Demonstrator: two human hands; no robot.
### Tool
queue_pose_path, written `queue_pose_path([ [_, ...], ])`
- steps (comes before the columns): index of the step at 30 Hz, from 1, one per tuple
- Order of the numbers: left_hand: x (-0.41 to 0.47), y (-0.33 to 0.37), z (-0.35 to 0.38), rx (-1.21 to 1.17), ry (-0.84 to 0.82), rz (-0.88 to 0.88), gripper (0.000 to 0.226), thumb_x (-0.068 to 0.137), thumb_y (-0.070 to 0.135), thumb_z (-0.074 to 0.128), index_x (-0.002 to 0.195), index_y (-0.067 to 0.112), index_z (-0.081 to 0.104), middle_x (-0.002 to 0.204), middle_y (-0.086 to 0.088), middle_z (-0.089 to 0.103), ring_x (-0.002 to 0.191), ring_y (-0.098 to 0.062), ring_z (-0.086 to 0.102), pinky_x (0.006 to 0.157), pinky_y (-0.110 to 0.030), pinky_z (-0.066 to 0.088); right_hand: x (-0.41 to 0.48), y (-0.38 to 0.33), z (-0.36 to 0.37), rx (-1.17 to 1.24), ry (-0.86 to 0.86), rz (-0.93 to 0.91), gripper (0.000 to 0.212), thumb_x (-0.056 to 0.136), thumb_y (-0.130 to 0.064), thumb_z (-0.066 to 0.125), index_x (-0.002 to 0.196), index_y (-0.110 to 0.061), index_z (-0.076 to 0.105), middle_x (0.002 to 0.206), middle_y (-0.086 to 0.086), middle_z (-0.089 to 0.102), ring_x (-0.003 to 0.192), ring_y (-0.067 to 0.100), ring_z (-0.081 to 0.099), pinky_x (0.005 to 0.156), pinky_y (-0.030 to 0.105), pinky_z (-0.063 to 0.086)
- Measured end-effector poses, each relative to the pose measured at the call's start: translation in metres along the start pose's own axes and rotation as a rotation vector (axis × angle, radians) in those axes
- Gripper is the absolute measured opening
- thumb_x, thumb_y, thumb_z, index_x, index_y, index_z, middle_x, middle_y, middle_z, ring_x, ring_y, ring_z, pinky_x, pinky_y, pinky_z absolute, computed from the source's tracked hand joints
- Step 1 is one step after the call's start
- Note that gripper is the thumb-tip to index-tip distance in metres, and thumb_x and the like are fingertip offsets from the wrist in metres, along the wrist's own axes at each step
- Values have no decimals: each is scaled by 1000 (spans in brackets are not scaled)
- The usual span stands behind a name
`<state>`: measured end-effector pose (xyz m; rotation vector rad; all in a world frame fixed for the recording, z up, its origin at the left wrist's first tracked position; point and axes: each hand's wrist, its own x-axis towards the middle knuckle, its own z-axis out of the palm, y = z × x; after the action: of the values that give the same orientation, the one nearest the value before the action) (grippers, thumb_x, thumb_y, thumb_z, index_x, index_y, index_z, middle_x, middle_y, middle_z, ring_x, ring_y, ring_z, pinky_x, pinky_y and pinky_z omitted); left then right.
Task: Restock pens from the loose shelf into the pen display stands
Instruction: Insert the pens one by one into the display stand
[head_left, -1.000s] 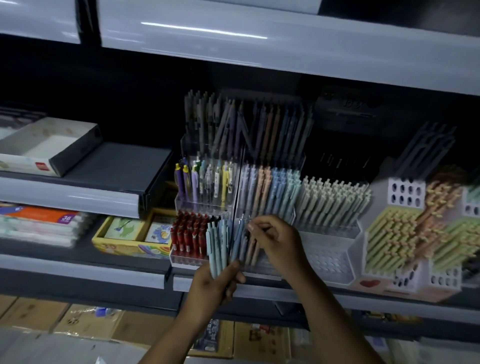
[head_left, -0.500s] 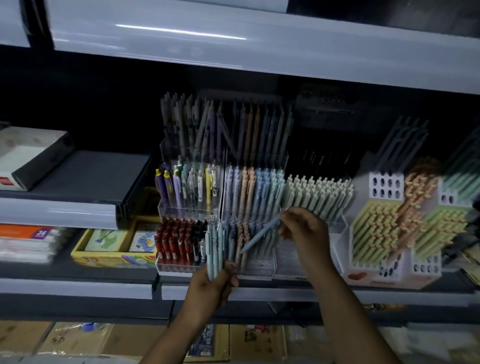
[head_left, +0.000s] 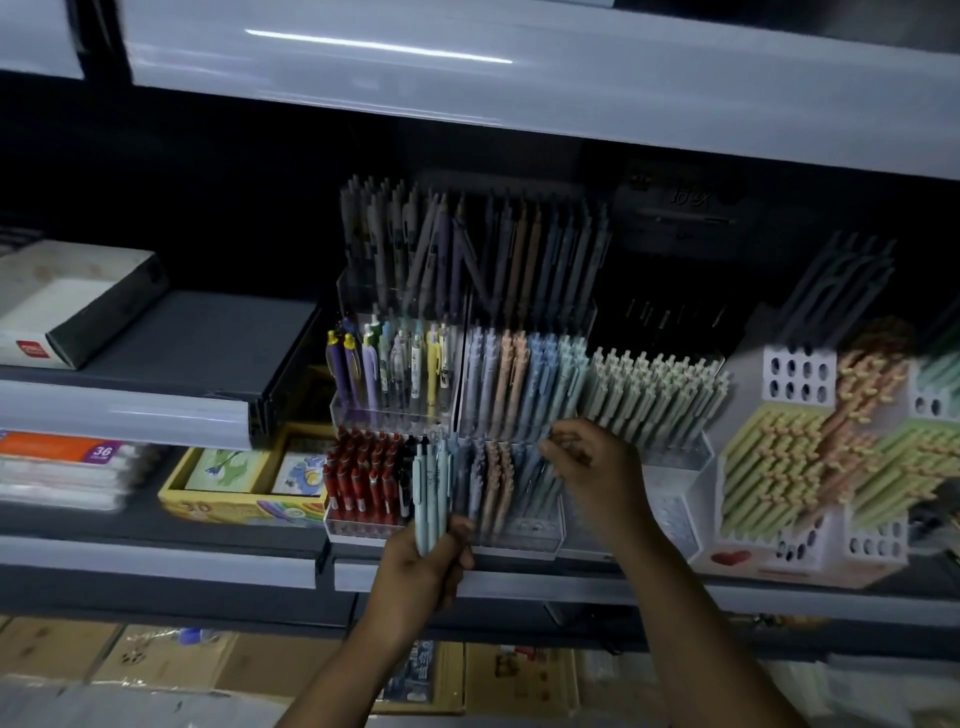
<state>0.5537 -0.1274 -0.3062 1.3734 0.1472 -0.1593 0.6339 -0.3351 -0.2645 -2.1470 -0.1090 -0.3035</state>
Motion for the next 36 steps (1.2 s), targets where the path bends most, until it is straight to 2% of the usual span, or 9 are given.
queue_pose_path([
  [3, -1, -2, -1, 11, 12, -6, 19, 104, 10, 54, 89, -1, 60, 51, 1, 53, 40, -14, 37, 41, -23, 32, -2, 1, 4, -75, -36, -59, 13, 92, -15, 73, 106, -15, 74, 81, -19, 65, 74, -10, 63, 67, 3, 45],
  [7, -1, -4, -3, 4, 31, -21, 19, 103, 13, 57, 92, -2, 63, 57, -7, 54, 41, -15, 37, 41, -25, 32, -2, -1, 5, -123, -57, -101, 13, 93, -15, 72, 106, -14, 75, 90, -4, 70, 77, -13, 59, 69, 2, 44],
  [16, -3, -1, 0, -17, 7, -5, 17, 103, 12, 55, 97, -3, 62, 58, -4, 56, 41, -14, 37, 41, -24, 33, -2, 1, 4, -179, -90, -94, 13, 93, -14, 72, 105, -10, 75, 83, -1, 69, 70, -12, 59, 64, 1, 42],
  [18, -3, -1, 1, -20, -1, -6, 18, 103, 12, 54, 100, -5, 62, 58, -4, 56, 40, -12, 37, 41, -24, 33, -2, 2, 5, -201, -89, -106, 13, 93, -13, 72, 105, -9, 75, 89, 2, 70, 71, -5, 59, 67, 1, 42],
  [20, -4, -1, 3, -25, -6, -5, 20, 103, 12, 54, 103, -7, 61, 58, -5, 56, 40, -12, 36, 41, -23, 32, 1, 5, 8, -272, -113, -140, 15, 92, -15, 72, 104, -7, 75, 101, 3, 64, 80, 5, 55, 73, 0, 36],
  [23, -4, -2, 4, -28, -11, 2, 20, 102, 13, 55, 100, -6, 61, 60, -8, 55, 40, -12, 35, 41, -24, 31, 4, 14, 12, -364, -176, -149, 20, 90, -18, 75, 105, -6, 74, 105, 1, 49, 91, 14, 52, 79, 8, 35],
  [26, -4, -2, 4, -33, -8, 0, 17, 102, 13, 55, 95, -2, 63, 60, -10, 54, 40, -13, 34, 42, -23, 29, 4, 18, 17, -445, -187, -169, 22, 89, -20, 76, 105, -6, 73, 104, 3, 48, 92, 20, 55, 78, 24, 41],
  [31, -3, -6, 4, -36, 10, -22, 15, 103, 10, 55, 94, 2, 64, 58, -8, 53, 40, -13, 35, 40, -22, 29, 4, 17, 23, -492, -146, -202, 23, 87, -18, 78, 106, -5, 74, 100, 3, 48, 92, 21, 55, 76, 23, 39],
  [36, -3, -6, 3, -15, -7, -10, 20, 103, 14, 56, 87, 5, 63, 56, -7, 50, 41, -15, 34, 42, -24, 29, 0, 7, 17, -437, -139, -143, 35, 89, -27, 76, 116, -7, 69, 107, 0, 47, 96, 17, 55, 82, 20, 42],
])
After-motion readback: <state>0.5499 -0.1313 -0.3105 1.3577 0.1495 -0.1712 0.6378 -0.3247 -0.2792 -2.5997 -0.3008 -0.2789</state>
